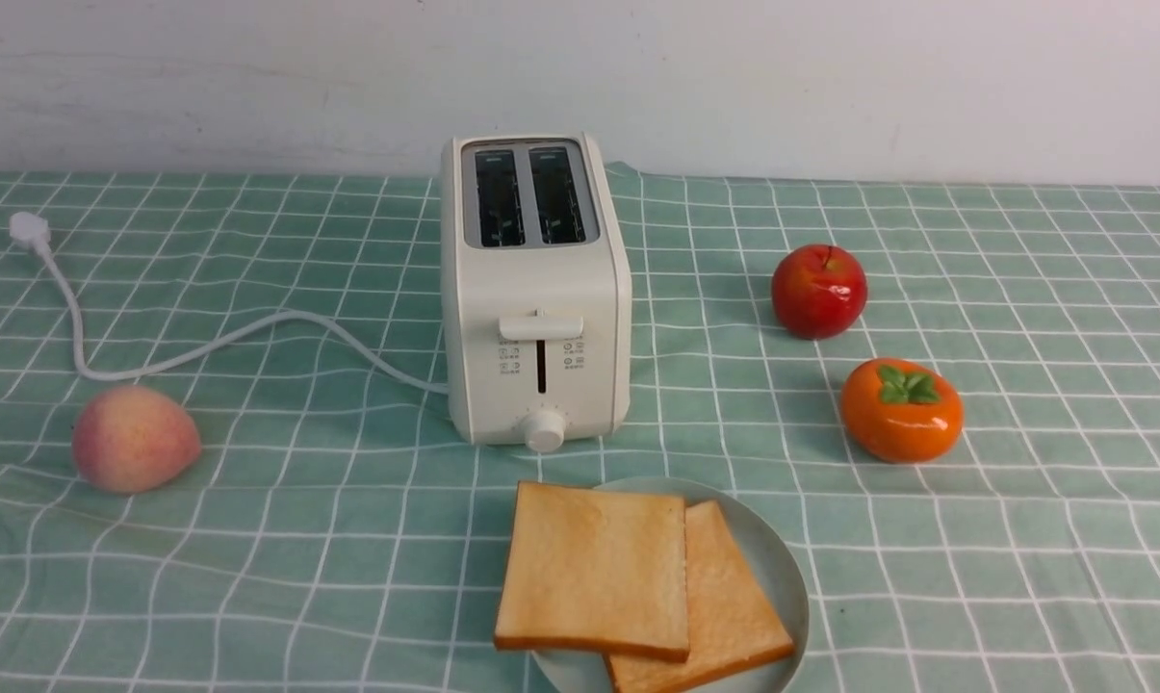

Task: Take toasted bread from bread machine on blue coffee table place on plate.

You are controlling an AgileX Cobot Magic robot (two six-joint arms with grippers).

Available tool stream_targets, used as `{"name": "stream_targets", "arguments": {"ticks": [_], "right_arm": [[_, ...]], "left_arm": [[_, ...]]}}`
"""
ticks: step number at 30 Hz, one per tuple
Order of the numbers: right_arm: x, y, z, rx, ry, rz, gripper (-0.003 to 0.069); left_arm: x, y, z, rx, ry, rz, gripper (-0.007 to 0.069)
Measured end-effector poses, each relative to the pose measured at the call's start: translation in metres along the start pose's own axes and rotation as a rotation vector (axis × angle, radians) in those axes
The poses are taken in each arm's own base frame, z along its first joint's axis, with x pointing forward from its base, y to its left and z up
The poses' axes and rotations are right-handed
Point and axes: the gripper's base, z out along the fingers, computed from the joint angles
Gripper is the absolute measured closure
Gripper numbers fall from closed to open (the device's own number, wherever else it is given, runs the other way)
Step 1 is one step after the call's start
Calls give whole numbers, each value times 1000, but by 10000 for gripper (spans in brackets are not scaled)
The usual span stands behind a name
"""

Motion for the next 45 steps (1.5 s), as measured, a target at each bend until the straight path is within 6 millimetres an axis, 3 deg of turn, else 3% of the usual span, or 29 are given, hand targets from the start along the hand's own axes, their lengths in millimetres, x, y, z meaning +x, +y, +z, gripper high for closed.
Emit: {"name": "stream_targets", "arguments": {"ticks": [5, 13, 22, 27, 32, 45], "right_arm": [[0, -1, -1, 17, -6, 7, 580], [1, -13, -17, 277, -82, 80, 571], [4, -15, -27, 400, -148, 100, 560], [21, -15, -17, 399, -105, 104, 554], [73, -13, 11, 374, 26, 123, 550], [75, -14, 10, 391, 58, 73, 536]], "left_arm": [[0, 0, 0, -3, 1, -1, 613], [0, 0, 0, -3, 2, -1, 607], [1, 0, 0, -2, 6, -2, 605], [1, 0, 0, -3, 7, -2, 605], [1, 0, 0, -2, 9, -3, 597], [1, 0, 0, -2, 12, -6, 588]]}}
